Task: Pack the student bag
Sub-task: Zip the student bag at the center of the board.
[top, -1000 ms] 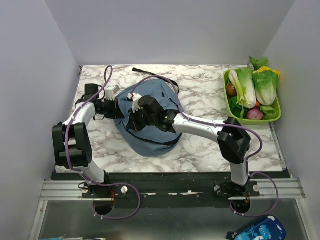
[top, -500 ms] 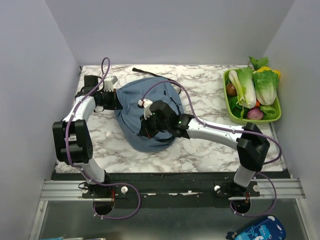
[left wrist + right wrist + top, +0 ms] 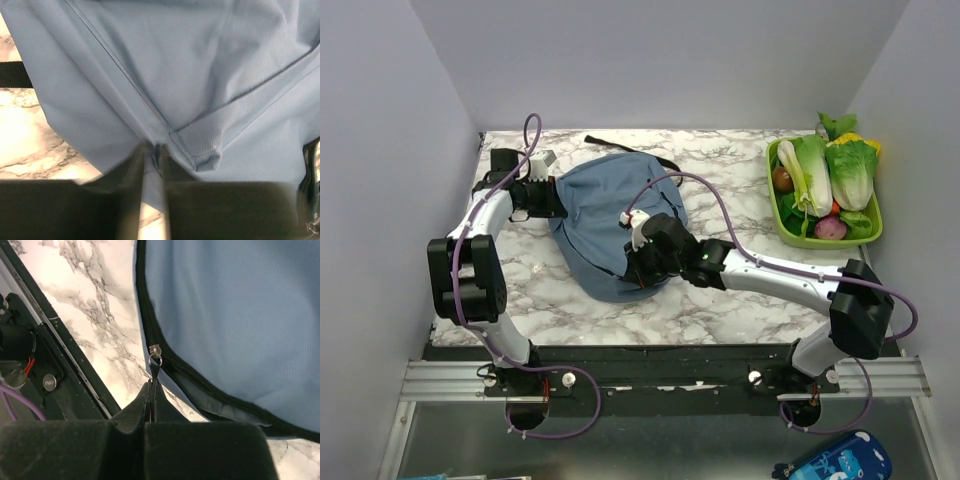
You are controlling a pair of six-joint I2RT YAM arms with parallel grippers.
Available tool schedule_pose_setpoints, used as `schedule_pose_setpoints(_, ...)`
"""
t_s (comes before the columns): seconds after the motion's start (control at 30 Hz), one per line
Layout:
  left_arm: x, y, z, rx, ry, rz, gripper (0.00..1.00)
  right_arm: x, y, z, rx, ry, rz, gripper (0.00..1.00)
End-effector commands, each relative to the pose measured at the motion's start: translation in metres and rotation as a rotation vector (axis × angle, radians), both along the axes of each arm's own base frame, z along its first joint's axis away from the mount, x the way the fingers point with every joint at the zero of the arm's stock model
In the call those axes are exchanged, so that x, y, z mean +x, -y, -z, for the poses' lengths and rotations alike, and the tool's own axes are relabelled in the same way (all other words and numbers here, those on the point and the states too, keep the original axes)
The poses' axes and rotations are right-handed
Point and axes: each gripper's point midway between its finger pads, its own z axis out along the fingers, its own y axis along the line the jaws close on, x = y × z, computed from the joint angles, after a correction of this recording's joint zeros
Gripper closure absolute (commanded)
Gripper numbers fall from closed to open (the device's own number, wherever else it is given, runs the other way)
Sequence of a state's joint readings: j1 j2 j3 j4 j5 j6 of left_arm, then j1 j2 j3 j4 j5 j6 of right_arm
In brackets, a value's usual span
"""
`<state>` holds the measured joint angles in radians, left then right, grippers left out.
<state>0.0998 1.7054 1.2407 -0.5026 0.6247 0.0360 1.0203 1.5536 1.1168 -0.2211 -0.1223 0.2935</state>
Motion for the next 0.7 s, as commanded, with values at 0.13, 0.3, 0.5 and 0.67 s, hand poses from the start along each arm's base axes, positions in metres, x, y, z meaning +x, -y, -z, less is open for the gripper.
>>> schedule_pose_setpoints(0.13, -0.040, 0.028, -0.070, -0.036, 0.180, 0.268, 0.21, -0.002, -0.007, 0.014, -0.067, -0.024, -0.027, 0.99)
schedule_pose_setpoints(0.3, -0.103, 0.051, -0.087, -0.034, 0.216, 0.558, 0.01, 0.002, -0.009, 0.012, -0.058, -0.020, -0.016, 0.99)
schedule_pose_setpoints(0.5, -0.167, 0.097, -0.051, 0.073, 0.267, 0.892, 0.01, 0.004, 0.001, 0.013, -0.044, -0.043, 0.032, 1.00)
schedule_pose_setpoints(0.67, -0.180, 0.117, -0.049, 0.158, 0.406, 1.009, 0.01, 0.007, 0.011, 0.018, -0.023, -0.093, 0.073, 1.00)
